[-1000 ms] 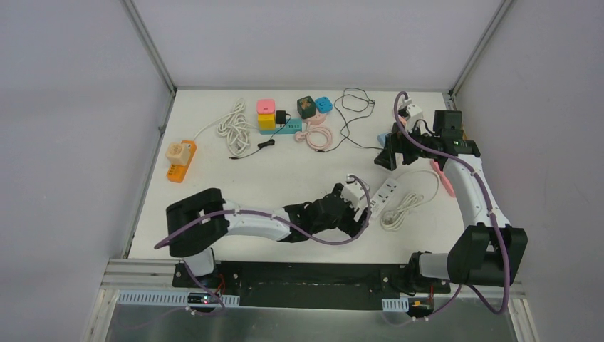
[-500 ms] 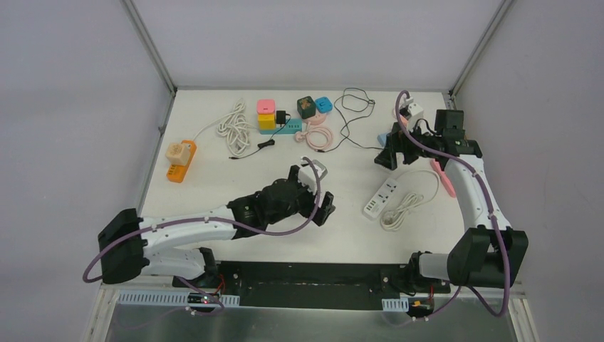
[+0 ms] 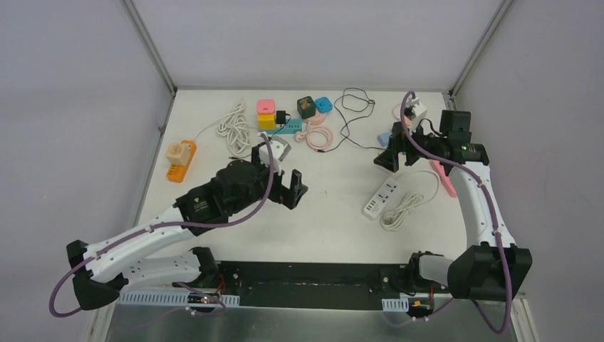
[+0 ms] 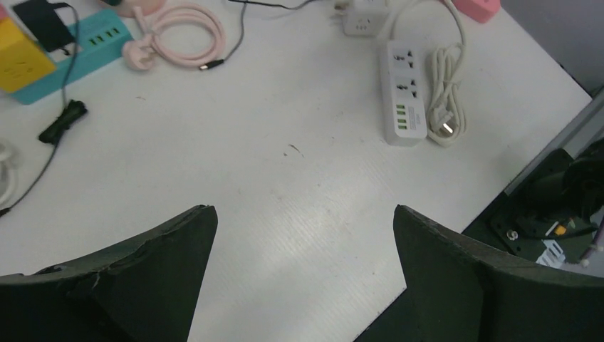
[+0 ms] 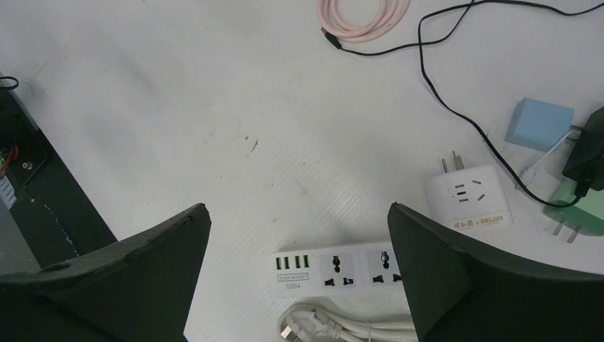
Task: Pull the plug off the socket
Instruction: Reset both arms
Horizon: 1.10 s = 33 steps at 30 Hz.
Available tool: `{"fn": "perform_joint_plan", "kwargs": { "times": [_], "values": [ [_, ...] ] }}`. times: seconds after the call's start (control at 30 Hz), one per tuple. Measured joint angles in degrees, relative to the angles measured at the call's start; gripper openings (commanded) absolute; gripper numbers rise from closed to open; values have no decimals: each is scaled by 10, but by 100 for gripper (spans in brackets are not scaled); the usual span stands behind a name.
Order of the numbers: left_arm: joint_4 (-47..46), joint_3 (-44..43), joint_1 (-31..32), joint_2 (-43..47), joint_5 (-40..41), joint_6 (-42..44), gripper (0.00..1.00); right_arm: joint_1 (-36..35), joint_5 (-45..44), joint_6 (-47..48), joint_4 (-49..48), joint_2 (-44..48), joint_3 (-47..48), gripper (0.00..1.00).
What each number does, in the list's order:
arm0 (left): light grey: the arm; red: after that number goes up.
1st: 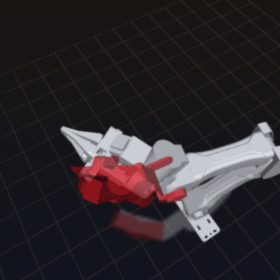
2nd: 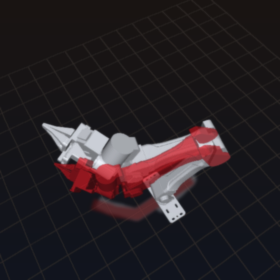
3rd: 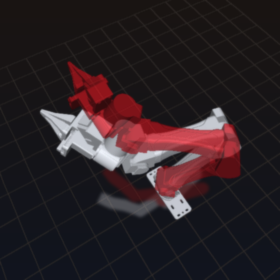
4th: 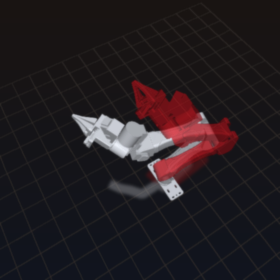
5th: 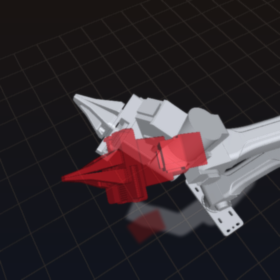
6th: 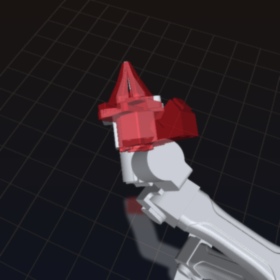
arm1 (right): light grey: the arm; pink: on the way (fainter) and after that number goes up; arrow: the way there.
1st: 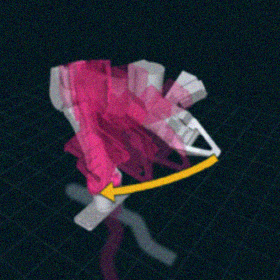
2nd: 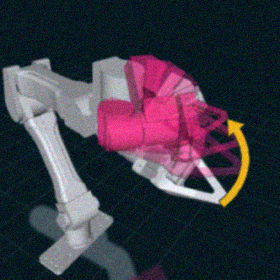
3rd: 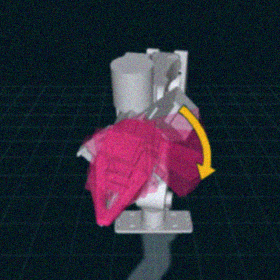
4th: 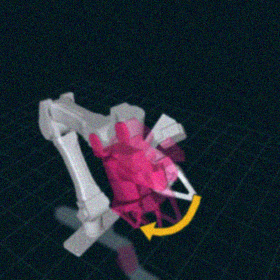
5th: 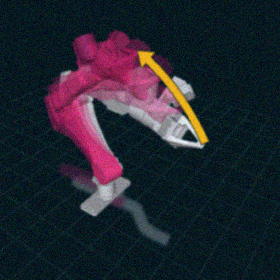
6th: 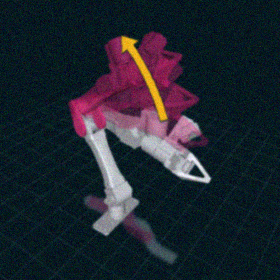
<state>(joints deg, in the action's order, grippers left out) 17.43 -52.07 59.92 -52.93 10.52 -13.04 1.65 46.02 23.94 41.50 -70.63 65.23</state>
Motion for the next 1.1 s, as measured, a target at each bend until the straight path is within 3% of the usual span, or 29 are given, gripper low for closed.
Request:
{"fn": "perform_joint_plan", "kwargs": {
  "times": [0.27, 0.57, 0.9, 1.0, 1.1],
  "values": [
    [86, -71, -99, 45, -14, 24, 99, 0, 8, 0, 7, 30, 7, 100],
    [116, -106, -205, -23, -87, 64, 99, 0, -4, 12, 24, 37, 11, 100],
    [131, -111, -235, -56, -125, 124, 99, 14, -49, 19, 48, 29, 43, 100],
    [122, -111, -271, -58, -169, 126, 99, 18, -57, 15, 49, 22, 46, 100],
    [87, -107, -351, -73, -242, 99, 99, 19, -79, -6, 45, 14, 46, 100]
  ]
}}
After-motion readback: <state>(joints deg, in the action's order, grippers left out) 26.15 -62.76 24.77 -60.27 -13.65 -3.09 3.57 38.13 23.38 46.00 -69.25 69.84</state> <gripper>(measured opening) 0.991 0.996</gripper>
